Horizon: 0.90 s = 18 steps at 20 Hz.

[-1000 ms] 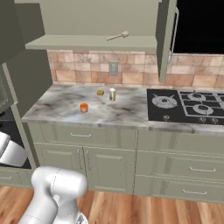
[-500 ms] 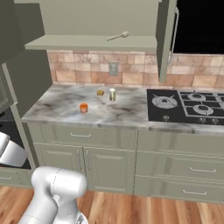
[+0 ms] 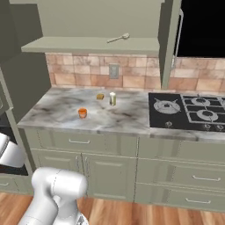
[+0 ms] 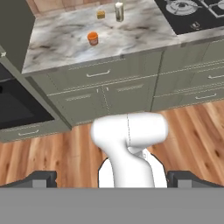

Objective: Pick the jam and jam from the counter and place them in the cabinets closest to them.

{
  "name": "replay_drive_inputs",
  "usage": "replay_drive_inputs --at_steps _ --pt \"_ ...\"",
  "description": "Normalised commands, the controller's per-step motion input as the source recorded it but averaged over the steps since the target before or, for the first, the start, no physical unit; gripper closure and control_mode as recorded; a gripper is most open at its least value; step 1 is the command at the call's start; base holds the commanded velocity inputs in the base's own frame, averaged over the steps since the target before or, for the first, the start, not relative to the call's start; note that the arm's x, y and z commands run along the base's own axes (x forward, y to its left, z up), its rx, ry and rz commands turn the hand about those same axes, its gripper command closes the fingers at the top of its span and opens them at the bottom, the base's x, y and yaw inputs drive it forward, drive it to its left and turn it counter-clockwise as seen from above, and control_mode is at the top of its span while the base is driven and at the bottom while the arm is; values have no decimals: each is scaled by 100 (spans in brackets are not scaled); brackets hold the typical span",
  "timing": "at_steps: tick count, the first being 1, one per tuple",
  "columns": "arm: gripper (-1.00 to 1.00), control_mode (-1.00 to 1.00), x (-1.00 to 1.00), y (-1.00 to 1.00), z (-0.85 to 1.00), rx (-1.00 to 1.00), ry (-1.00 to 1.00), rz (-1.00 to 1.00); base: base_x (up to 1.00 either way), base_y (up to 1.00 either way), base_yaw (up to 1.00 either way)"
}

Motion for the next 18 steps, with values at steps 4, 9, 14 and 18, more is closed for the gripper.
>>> replay_drive_inputs --at_steps 4,9,14,18 --pt "-100 100 0 0 0 0 0 0 50 -12 2" --pt "-100 100 0 0 0 0 0 0 46 -14 3" --pt "-100 100 0 0 0 0 0 0 41 -16 4" --pt "-100 100 0 0 0 0 0 0 39 -19 2"
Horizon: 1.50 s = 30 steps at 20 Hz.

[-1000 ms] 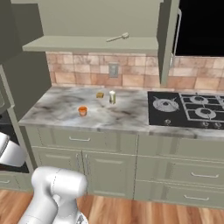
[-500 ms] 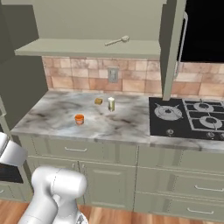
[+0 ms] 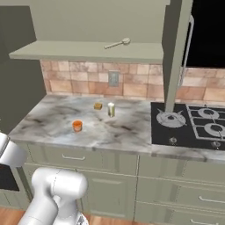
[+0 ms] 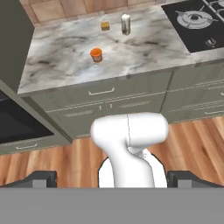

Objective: Pick the jam and jam from the counter and place them in the cabinets closest to them.

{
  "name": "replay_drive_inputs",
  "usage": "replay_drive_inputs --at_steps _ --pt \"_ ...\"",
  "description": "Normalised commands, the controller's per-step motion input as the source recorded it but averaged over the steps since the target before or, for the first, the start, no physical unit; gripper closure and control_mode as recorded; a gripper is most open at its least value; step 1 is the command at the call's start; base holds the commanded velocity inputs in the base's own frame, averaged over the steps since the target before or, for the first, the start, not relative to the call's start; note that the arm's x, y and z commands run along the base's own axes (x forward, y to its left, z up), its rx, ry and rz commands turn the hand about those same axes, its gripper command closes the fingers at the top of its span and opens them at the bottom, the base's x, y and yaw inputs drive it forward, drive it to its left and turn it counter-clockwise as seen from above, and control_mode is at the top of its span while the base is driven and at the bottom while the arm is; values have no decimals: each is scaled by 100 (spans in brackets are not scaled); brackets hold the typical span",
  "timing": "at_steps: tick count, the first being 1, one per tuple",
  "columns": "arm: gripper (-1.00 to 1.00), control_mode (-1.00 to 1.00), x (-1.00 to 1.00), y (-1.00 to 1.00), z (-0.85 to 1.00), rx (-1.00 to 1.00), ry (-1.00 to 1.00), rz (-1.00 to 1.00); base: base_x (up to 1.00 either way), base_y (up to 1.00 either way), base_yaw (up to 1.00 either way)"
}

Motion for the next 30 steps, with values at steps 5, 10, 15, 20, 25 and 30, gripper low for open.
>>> replay_drive_inputs --at_steps 5,10,15,20,25,30 --pt "-100 100 0 0 0 0 0 0 38 -23 1" --pt "-100 100 0 0 0 0 0 0 44 -22 2" --pt "-100 100 0 0 0 0 0 0 53 -20 2" --pt "-100 100 0 0 0 0 0 0 58 -15 1" --pt "-100 100 0 0 0 0 0 0 54 -15 1" --pt "-100 100 0 0 0 0 0 0 47 -13 1"
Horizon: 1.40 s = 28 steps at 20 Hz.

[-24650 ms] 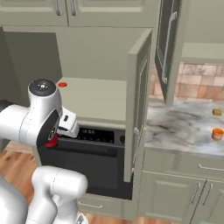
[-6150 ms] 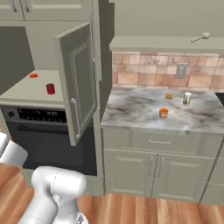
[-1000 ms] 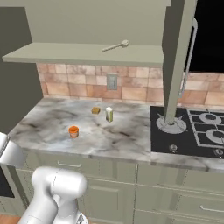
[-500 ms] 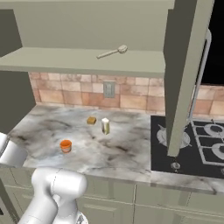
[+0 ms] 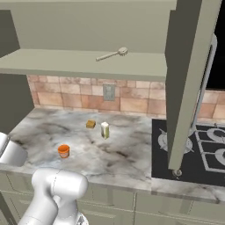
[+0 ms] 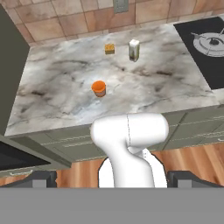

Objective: Pick the jam and jam from the counter and place them in the cabinets closest to them.

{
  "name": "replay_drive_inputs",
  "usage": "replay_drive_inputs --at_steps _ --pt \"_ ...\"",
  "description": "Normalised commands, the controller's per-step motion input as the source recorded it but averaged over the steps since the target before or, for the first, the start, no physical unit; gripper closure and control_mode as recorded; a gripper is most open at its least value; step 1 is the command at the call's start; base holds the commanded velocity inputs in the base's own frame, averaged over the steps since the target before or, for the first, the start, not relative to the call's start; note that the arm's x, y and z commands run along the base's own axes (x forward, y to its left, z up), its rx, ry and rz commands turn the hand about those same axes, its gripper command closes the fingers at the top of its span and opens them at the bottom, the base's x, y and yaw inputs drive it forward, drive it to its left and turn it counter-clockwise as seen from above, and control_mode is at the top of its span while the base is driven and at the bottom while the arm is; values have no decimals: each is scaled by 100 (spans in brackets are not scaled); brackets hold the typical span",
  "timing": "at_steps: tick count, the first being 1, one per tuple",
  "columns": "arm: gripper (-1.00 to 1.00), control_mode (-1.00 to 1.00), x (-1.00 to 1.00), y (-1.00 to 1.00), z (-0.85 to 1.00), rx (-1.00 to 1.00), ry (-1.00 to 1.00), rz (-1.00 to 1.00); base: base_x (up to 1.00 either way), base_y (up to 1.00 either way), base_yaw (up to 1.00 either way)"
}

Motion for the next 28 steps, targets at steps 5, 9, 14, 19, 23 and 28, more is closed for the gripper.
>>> replay_drive_inputs --at_steps 5,9,14,19,23,28 --pt "-100 100 0 0 0 0 0 0 20 -4 0" --pt "-100 -100 0 0 0 0 0 0 0 0 0" --pt "-100 -100 0 0 0 0 0 0 0 0 0" --pt "-100 -100 0 0 0 0 0 0 0 0 0" --pt "-100 -100 0 0 -5 0 -2 0 0 0 0" --pt "-100 -100 4 0 -8 0 0 0 0 0 0"
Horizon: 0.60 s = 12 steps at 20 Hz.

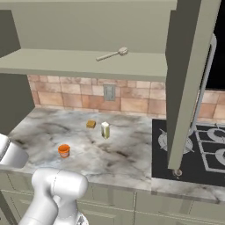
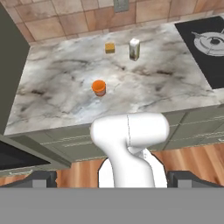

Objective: Pick the jam and jam from the counter and place them in the cabinets closest to them.

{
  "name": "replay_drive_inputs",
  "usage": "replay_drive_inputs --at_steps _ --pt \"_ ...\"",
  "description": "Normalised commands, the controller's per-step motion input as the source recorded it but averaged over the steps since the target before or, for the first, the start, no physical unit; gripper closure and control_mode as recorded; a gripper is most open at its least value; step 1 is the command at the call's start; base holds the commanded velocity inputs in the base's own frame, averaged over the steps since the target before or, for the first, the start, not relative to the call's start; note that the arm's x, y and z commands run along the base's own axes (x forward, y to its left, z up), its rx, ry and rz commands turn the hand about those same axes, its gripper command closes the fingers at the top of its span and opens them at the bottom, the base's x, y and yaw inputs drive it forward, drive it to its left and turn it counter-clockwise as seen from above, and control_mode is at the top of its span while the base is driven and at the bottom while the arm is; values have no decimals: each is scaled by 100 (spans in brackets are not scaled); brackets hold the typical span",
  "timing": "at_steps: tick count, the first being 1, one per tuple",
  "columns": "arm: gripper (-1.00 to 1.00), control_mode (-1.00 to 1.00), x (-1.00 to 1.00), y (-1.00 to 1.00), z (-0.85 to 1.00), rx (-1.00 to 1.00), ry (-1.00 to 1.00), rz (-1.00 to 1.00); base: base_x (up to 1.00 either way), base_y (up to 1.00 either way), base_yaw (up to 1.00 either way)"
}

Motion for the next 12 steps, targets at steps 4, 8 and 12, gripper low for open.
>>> replay_drive_inputs --at_steps 4,8,12 --pt "-100 -100 15 0 -6 0 0 0 0 0 0" --pt "-100 -100 11 0 -6 0 0 0 0 0 0" --pt "-100 -100 22 0 -6 0 0 0 0 0 0"
